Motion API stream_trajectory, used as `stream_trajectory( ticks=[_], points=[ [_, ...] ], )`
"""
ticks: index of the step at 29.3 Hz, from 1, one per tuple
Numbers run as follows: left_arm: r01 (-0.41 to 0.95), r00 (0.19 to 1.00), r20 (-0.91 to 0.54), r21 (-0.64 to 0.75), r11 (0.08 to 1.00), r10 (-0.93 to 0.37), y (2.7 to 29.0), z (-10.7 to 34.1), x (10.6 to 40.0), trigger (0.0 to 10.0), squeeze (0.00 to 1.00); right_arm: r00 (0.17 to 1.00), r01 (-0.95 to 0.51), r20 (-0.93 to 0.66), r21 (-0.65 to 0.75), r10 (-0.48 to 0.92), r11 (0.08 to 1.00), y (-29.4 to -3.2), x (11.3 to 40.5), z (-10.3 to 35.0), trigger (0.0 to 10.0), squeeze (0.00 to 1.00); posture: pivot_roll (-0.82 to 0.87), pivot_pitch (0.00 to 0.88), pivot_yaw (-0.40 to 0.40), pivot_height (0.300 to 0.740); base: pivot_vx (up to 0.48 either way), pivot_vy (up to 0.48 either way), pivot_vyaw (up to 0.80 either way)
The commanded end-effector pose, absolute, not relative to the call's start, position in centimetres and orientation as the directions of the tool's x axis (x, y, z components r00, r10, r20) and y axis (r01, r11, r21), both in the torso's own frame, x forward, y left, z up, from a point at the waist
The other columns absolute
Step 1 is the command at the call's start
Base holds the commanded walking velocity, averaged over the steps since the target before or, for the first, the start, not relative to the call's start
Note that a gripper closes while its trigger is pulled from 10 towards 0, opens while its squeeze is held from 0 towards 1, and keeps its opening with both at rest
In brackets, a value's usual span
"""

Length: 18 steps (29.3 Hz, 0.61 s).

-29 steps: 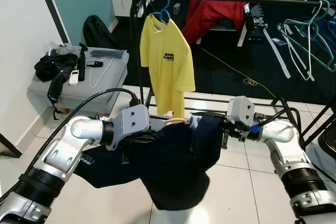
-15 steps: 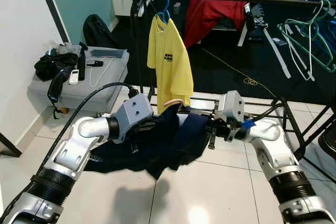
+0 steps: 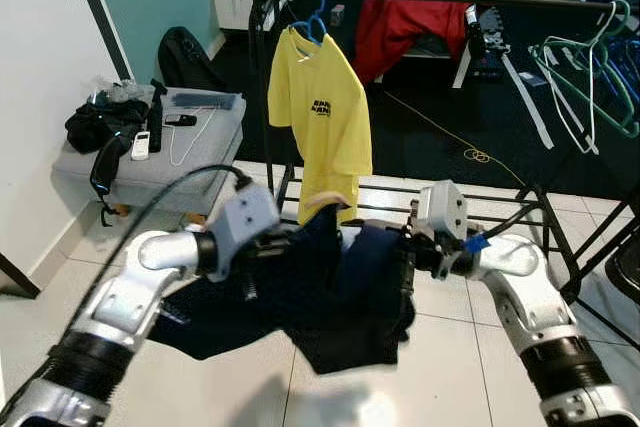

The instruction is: Hang hanger

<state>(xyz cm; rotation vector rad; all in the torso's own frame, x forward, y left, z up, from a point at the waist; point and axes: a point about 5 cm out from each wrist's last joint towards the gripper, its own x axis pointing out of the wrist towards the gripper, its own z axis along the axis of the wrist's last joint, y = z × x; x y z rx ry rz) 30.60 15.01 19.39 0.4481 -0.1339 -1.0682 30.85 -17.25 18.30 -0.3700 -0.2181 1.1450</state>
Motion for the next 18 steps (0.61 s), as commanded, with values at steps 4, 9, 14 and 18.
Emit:
stream_trajectory(
  ticks=[4, 9, 14, 18],
  points=[
    [0.859, 0.405, -0.095, 0.379, 0.343, -0.909, 15.3, 19.7, 29.1, 0.0, 0.00, 0.440, -0.829, -0.021, -0.395, 0.898, 0.396, -18.6, 30.8, 18.8, 0.0, 0.00, -0.06, 0.118, 0.004, 0.740, 0.000, 0.000, 0.00],
    [0.859, 0.412, -0.120, 0.382, 0.341, -0.903, 15.7, 19.4, 29.2, 0.0, 0.00, 0.415, -0.843, -0.046, -0.394, 0.909, 0.366, -18.6, 30.4, 18.7, 0.0, 0.00, -0.06, 0.116, 0.002, 0.740, 0.000, 0.000, 0.00],
    [0.896, 0.344, -0.148, 0.346, 0.277, -0.927, 16.2, 19.4, 28.4, 0.0, 0.00, 0.415, -0.844, -0.085, -0.407, 0.906, 0.349, -19.4, 30.4, 18.8, 0.0, 0.00, -0.06, 0.118, 0.007, 0.740, 0.000, 0.000, 0.00],
    [0.907, 0.322, -0.137, 0.328, 0.264, -0.937, 15.7, 19.2, 28.1, 0.0, 0.00, 0.416, -0.842, -0.083, -0.412, 0.905, 0.349, -19.4, 30.3, 18.9, 0.0, 0.00, -0.04, 0.116, 0.004, 0.740, 0.000, 0.000, 0.00]
  ],
)
